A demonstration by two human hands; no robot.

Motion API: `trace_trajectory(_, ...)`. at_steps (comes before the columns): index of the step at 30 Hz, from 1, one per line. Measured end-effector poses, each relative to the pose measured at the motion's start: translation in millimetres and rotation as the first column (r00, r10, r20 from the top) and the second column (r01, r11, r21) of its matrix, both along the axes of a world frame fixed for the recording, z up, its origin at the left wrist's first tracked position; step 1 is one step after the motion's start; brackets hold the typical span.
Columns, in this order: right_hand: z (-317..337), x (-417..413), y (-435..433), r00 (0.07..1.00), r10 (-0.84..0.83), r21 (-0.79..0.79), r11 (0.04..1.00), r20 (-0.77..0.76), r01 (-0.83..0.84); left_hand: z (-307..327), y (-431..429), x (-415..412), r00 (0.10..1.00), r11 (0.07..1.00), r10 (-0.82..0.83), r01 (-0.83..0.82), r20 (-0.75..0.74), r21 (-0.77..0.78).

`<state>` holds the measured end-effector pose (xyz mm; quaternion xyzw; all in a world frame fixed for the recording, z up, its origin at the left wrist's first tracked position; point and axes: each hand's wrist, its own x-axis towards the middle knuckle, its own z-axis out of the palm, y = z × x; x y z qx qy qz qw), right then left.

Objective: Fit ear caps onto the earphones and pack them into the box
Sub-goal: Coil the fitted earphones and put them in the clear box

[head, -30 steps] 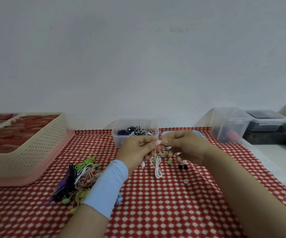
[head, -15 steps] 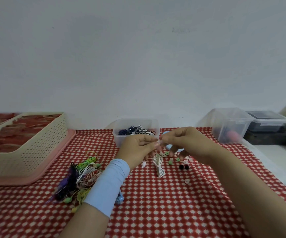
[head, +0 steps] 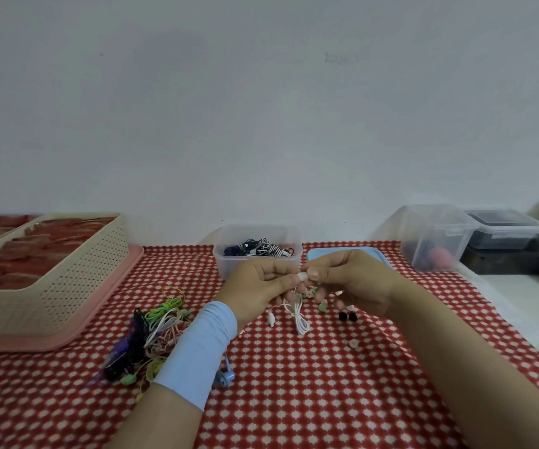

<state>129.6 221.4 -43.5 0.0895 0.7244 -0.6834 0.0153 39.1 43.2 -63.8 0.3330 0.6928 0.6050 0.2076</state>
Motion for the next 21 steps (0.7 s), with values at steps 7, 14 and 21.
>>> trace_trajectory(7,2.7,1.0,1.2,0.998,0.059,-0.065,0.996,0.018,-0.058,2.3,1.5,2.9,0.999,0.999,-0.017,0.015,0.037,0.045)
trace_trajectory(14,9.4,4.2,7.0,0.998,0.041,0.004,0.999,0.045,-0.042,7.4,1.0,4.8,1.000,1.000,0.008,-0.008,-0.017,0.009)
trace_trajectory(21,15.3,6.2,9.7,0.998,-0.056,0.277,0.960,0.029,0.045,12.0,1.0,-0.2,0.957,0.964,0.033,-0.107,-0.288,-0.244)
